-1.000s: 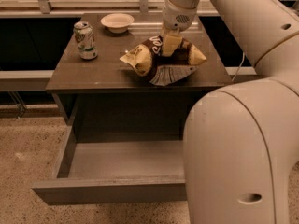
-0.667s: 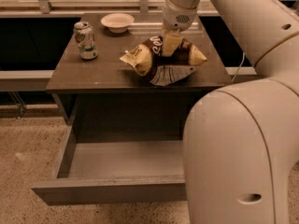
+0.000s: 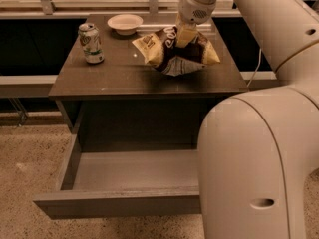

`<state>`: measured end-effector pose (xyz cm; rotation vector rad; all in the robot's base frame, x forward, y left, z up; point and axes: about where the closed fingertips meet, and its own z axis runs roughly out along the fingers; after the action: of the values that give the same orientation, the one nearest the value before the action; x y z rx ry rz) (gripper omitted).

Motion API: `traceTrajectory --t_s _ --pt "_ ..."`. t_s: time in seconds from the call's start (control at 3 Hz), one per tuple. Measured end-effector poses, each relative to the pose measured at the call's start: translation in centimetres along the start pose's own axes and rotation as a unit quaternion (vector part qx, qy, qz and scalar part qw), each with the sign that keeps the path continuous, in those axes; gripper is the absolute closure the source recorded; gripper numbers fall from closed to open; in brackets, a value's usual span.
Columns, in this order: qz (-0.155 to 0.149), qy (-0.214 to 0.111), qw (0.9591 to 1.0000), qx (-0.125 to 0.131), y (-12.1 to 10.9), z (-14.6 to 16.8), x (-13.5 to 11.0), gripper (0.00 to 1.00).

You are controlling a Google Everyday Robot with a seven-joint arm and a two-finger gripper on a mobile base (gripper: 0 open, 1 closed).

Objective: Pick brown chip bag from top drawer and place on counter

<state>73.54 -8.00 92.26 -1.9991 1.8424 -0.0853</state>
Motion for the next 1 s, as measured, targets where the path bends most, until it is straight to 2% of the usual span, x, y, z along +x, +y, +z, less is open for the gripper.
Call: traceTrajectory --t_s 0.33,1.0 --pt "0.007 -0.024 0.9994 0.025 -1.11 -0.09 -0.12 0.84" --pt "0.006 -0.023 0.9995 0.021 -1.12 0.68 -0.30 0.38"
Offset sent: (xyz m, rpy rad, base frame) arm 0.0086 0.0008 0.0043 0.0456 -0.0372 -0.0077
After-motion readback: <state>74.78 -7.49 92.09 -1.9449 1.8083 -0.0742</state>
